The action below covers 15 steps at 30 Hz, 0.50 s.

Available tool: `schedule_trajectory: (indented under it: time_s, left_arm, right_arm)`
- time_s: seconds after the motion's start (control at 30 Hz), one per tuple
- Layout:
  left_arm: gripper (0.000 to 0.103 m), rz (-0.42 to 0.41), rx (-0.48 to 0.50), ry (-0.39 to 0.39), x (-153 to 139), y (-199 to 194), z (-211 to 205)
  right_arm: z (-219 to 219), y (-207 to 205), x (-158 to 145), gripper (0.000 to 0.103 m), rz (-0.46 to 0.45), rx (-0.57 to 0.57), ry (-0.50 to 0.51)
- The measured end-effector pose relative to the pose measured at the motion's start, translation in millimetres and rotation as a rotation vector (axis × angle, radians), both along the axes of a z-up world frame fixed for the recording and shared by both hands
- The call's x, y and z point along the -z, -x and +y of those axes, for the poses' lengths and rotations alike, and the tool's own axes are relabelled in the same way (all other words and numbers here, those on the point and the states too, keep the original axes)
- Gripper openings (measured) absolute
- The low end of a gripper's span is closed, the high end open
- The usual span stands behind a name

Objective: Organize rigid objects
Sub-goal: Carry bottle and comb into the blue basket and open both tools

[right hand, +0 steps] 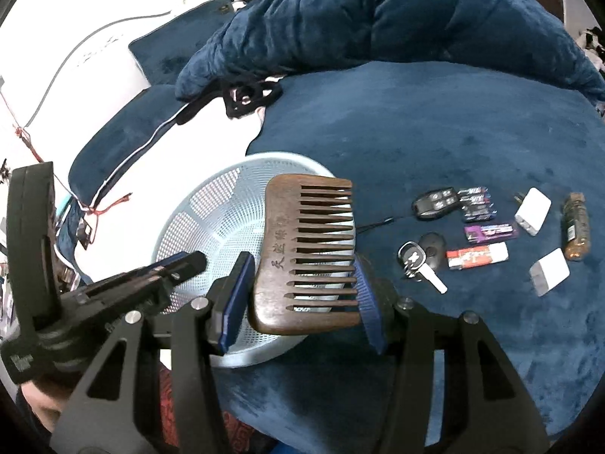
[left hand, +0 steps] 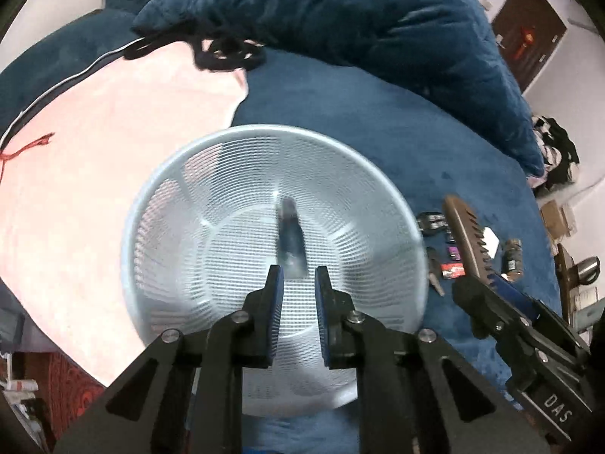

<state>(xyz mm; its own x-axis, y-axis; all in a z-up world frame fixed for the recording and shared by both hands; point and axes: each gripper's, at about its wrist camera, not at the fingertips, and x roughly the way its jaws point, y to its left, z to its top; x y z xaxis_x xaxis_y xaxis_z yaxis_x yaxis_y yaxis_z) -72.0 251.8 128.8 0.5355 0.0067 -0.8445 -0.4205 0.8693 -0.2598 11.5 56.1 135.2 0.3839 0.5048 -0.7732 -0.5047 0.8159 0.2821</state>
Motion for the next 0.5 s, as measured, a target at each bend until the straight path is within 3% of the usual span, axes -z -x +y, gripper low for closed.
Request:
schedule_trajectory:
  time_s: [0.33,0.37,0.4,0.43,0.47,0.5]
  left_arm:
    - [0.016,0.065,-0.051,0.011,25.6,0.4,16.3]
    - [0.020,0.072,-0.062,-0.003,26.0,1.3,17.2]
    - [0.045,0.083,-0.079,-0.017,26.4,2.4,18.4]
    - [0.059,0.092,-0.097,-0.028,26.2,5.0,21.1]
    - [0.088,0.094,-0.112,-0.035,25.9,6.4,21.2]
    - [0.102,0.092,-0.128,-0.047,25.5,8.8,22.1]
  right_arm:
    - [26.1,-0.1,10.9,0.054,0.039,-0.045,0.011]
    - [28.7,-0.5,13.2,0.055,0.050,-0.053,-0.002]
    - [28.5,-0.8,14.0,0.055,0.055,-0.053,-0.016]
    - [26.2,-1.3,14.6,0.059,0.057,-0.041,-0.044]
    - [23.1,-1.5,14.8,0.072,0.053,-0.026,-0.066]
    - [19.7,-1.1,13.8,0.081,0.038,-0.021,-0.083]
